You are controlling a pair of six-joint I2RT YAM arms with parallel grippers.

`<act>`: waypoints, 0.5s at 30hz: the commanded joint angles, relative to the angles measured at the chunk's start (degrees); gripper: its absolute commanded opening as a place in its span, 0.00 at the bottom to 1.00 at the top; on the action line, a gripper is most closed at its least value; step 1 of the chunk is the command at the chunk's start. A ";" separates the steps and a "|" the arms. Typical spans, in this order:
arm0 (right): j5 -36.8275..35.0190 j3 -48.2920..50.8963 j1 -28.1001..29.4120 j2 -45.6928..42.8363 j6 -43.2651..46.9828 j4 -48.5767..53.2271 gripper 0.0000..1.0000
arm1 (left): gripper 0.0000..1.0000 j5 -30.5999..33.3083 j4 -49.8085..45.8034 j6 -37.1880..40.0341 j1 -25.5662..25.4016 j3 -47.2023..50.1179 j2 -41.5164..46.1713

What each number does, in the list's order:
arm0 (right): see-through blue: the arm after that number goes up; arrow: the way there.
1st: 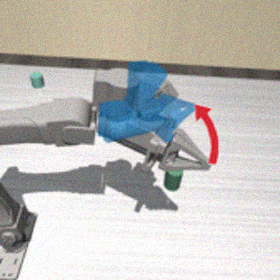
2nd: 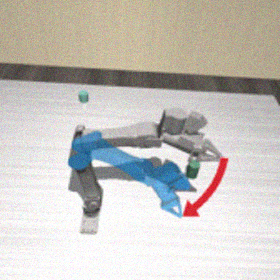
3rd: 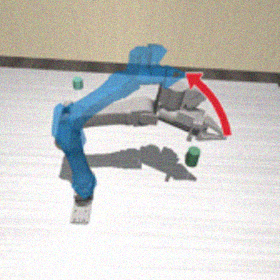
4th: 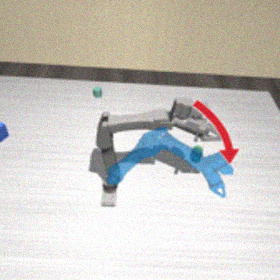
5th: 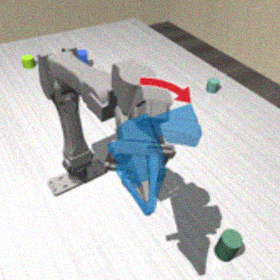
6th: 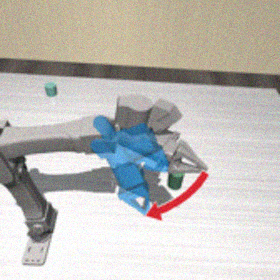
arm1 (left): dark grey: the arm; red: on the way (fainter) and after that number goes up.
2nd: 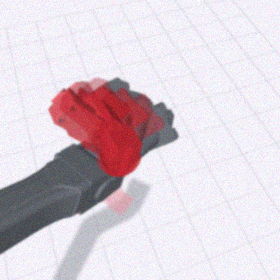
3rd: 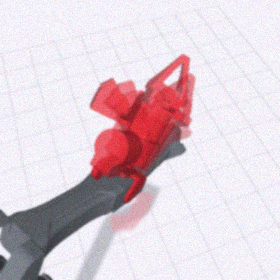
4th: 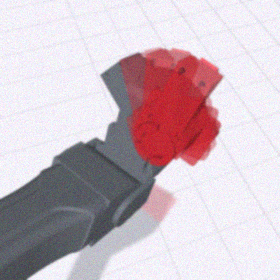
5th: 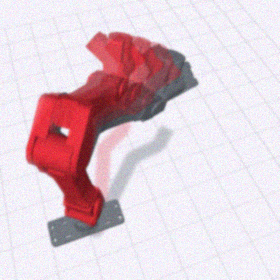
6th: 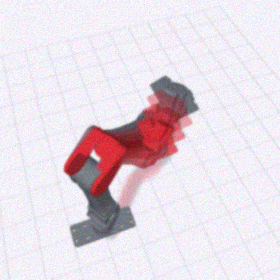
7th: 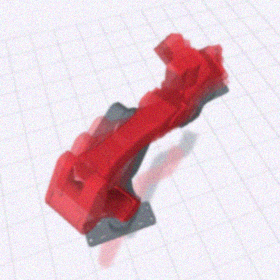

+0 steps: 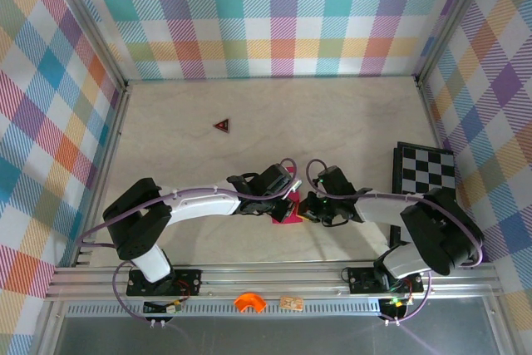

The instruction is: Fold a paper plane with a square sheet of paper (pick it up from the middle)

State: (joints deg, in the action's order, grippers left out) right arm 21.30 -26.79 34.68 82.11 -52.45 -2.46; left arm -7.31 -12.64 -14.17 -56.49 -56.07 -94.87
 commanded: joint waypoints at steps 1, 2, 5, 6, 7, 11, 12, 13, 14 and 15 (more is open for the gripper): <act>-5.20 -1.87 0.37 -0.34 3.32 9.23 0.02 | 0.00 -1.73 2.58 -1.79 0.33 -0.20 -0.81; -6.56 -1.87 0.35 -0.90 4.00 11.14 0.02 | 0.00 -1.83 2.62 -1.95 0.41 -0.34 -0.97; -7.86 -1.62 0.22 -3.15 5.54 13.12 0.03 | 0.00 -1.99 2.79 -2.42 0.50 -0.45 -1.04; -7.85 -1.67 0.22 -3.76 5.80 13.05 0.03 | 0.00 -2.13 2.95 -2.63 0.52 -0.47 -1.04; -7.72 -1.69 0.22 -4.66 6.19 12.45 0.04 | 0.00 -2.32 3.27 -2.98 0.59 -0.52 -1.17; -8.29 -0.64 0.28 -8.50 4.67 8.39 0.08 | 0.00 -2.53 4.13 -4.40 0.93 -0.51 -1.34; -8.08 -0.04 0.23 -9.69 4.02 6.80 0.08 | 0.00 -2.66 4.46 -4.69 1.07 -0.49 -1.36; -7.95 0.51 0.21 -10.57 3.38 5.75 0.09 | 0.00 -2.99 4.64 -4.98 1.18 -0.52 -1.46; -7.64 0.89 0.22 -11.30 2.63 4.88 0.09 | 0.00 -3.43 4.71 -5.22 1.29 -0.60 -1.55; -6.98 1.07 0.24 -11.60 2.05 4.34 0.09 | 0.00 -3.55 4.69 -5.44 1.36 -0.58 -1.67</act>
State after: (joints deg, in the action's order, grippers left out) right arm 14.09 -26.98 34.76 71.99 -49.01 4.64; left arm -9.39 -9.63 -17.93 -55.96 -56.07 -95.55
